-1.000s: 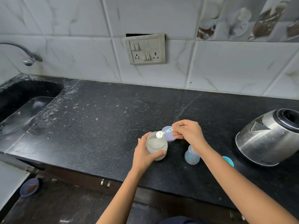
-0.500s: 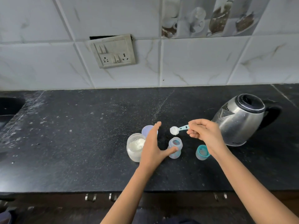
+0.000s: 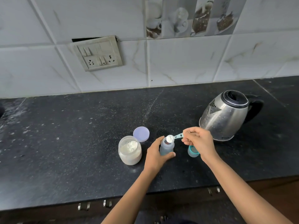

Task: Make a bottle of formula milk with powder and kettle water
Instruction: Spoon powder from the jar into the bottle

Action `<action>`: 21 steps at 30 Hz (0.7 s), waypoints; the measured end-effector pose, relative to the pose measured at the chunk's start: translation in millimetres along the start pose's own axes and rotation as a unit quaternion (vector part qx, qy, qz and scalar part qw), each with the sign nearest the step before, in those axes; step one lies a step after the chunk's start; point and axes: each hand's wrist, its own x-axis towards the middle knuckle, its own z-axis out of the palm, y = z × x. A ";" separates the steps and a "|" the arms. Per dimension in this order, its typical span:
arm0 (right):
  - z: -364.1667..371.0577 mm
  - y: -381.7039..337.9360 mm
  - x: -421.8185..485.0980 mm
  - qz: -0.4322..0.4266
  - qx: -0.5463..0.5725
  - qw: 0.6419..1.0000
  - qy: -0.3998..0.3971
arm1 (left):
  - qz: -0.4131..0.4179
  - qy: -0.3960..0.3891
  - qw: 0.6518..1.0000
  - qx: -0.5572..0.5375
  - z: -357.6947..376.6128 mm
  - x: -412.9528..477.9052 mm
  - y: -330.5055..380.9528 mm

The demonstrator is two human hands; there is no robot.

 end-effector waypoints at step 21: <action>4.0 4.9 4.0 -0.354 -0.365 0.851 -0.129 | 0.027 0.004 1.000 -0.012 -1.7 2.0 -1.9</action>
